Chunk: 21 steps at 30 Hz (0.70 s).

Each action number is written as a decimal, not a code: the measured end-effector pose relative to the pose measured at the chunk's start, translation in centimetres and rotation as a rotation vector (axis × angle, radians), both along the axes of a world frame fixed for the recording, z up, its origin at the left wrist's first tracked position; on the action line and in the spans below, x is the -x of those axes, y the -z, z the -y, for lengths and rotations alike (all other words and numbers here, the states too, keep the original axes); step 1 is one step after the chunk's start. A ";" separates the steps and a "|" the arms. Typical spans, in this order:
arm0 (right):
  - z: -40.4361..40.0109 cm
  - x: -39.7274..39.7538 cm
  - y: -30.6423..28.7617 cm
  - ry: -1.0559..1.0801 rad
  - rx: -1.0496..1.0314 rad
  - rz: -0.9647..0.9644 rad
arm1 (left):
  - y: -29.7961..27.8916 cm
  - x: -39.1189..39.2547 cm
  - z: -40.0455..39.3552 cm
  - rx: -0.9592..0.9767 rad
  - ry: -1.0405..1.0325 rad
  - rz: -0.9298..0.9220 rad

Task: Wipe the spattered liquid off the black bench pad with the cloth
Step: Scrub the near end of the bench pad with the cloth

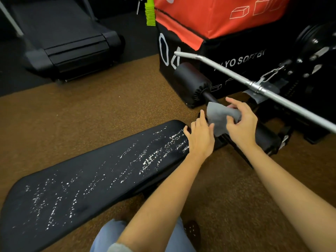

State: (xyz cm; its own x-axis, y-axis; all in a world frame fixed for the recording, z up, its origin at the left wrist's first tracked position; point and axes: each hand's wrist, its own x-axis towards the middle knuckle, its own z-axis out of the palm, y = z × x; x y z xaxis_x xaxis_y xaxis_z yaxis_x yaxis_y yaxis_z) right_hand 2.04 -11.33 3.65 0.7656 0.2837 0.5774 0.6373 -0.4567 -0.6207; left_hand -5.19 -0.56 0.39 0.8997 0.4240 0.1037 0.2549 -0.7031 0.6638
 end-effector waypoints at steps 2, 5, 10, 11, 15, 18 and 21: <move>-2.0 1.1 -0.1 -0.078 -0.026 -0.010 | -0.3 1.2 -1.8 -0.005 -0.067 0.006; -5.3 3.4 -0.2 -0.157 -0.071 -0.035 | -0.5 3.6 -5.0 0.015 -0.151 0.068; -10.9 7.5 0.4 -0.262 -0.149 -0.116 | 0.4 9.2 -10.7 0.215 -0.240 0.227; -12.1 8.4 0.9 -0.268 -0.158 -0.189 | 0.7 10.6 -11.8 0.250 -0.254 0.258; -17.3 12.6 2.9 -0.320 -0.317 -0.750 | 1.8 16.5 -15.8 0.262 -0.314 0.350; -21.2 16.5 4.4 -0.466 -0.360 -1.044 | 2.7 20.9 -19.3 0.259 -0.376 0.385; -24.7 20.7 5.6 -0.591 -0.382 -1.251 | 3.9 25.2 -22.9 0.261 -0.455 0.396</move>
State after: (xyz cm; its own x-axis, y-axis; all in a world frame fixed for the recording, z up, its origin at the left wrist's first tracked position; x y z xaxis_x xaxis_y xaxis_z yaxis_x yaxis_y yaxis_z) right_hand -18.68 13.41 -1.99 0.6444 0.7180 -0.2630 -0.3751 -0.0029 -0.9270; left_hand -30.38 22.38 -3.47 0.5398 0.8090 0.2327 0.1898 -0.3862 0.9027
